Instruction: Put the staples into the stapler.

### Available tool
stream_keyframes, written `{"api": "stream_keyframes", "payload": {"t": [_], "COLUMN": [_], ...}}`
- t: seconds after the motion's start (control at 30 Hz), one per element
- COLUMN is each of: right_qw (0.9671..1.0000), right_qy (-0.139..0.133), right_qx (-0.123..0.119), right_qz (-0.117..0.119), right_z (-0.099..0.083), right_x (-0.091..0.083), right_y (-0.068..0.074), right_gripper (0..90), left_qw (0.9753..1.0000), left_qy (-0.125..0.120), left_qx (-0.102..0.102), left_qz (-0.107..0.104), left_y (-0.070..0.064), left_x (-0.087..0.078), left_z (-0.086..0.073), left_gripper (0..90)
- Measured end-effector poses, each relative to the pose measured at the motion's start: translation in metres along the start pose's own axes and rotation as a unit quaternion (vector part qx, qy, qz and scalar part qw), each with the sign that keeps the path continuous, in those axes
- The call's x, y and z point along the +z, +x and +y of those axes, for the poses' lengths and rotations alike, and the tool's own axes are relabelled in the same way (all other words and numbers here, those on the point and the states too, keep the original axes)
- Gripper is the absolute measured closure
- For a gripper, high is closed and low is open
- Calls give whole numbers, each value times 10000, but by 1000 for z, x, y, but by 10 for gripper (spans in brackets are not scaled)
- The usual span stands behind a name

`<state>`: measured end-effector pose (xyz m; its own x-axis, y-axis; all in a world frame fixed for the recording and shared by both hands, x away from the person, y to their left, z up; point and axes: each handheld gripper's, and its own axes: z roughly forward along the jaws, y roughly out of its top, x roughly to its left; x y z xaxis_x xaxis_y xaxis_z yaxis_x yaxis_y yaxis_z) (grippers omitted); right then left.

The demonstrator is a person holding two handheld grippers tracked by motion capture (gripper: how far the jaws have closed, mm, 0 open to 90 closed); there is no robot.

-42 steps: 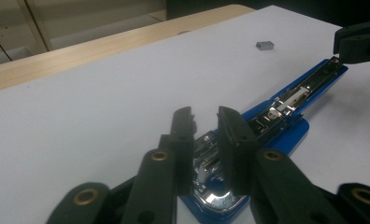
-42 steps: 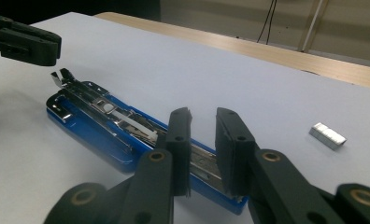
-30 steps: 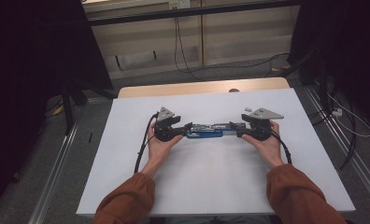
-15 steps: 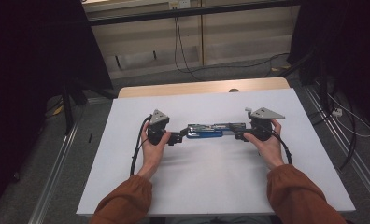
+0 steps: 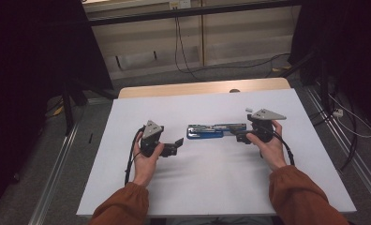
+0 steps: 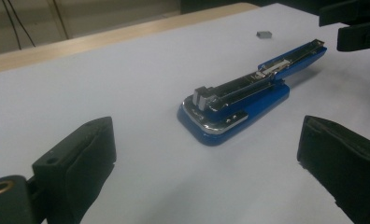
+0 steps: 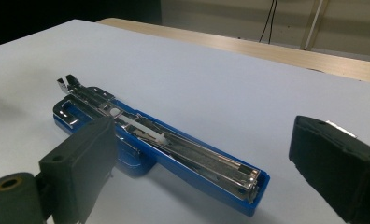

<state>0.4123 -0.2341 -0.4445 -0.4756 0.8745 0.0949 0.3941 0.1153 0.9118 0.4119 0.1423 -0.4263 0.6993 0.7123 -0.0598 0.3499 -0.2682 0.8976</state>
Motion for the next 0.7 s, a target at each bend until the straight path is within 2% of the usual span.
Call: {"api": "stream_keyframes", "payload": {"t": [0.07, 0.13, 0.17, 0.23, 0.3, 0.33, 0.43, 0.53, 0.63, 0.7], "right_qw": [10000, 9999, 9999, 10000, 9999, 9999, 9999, 9997, 9996, 9994], "right_qy": [-28, -62, -67, -39, 48, 90, 48, 171, 223, 341], "right_qx": [1, 110, 85, 57, 67, 57, 97, 28, 74, -13], "right_qz": [-21, 27, 39, 28, 69, 92, 106, 168, 138, 80], "right_z": [1, 1, 1, 2, 3, 4, 7, 12, 15, 17], "right_x": [0, 0, 1, 2, 1, 0, -2, -3, -6, -8], "right_y": [0, 0, 0, 0, -1, -2, -4, -7, -10, -12], "right_gripper": [59, 49, 52, 52, 58, 58, 64, 76, 87, 85], "left_qw": [10000, 9998, 9996, 9997, 9997, 9996, 9997, 9994, 9993, 9991], "left_qy": [-20, -58, -86, -108, -82, -77, -104, -145, -200, -261], "left_qx": [-1, 12, -81, -119, -56, -97, -104, -17, 23, 13], "left_qz": [42, 196, 255, 192, 223, 244, 215, 317, 325, 337], "left_y": [2, 4, 5, 5, 6, 6, 5, 2, -3, -6], "left_x": [-6, -10, -11, -15, -19, -22, -31, -37, -44, -50], "left_z": [-2, -4, -4, -6, -8, -10, -14, -15, -16, -18], "left_gripper": [46, 46, 46, 45, 46, 46, 45, 46, 45, 44]}}
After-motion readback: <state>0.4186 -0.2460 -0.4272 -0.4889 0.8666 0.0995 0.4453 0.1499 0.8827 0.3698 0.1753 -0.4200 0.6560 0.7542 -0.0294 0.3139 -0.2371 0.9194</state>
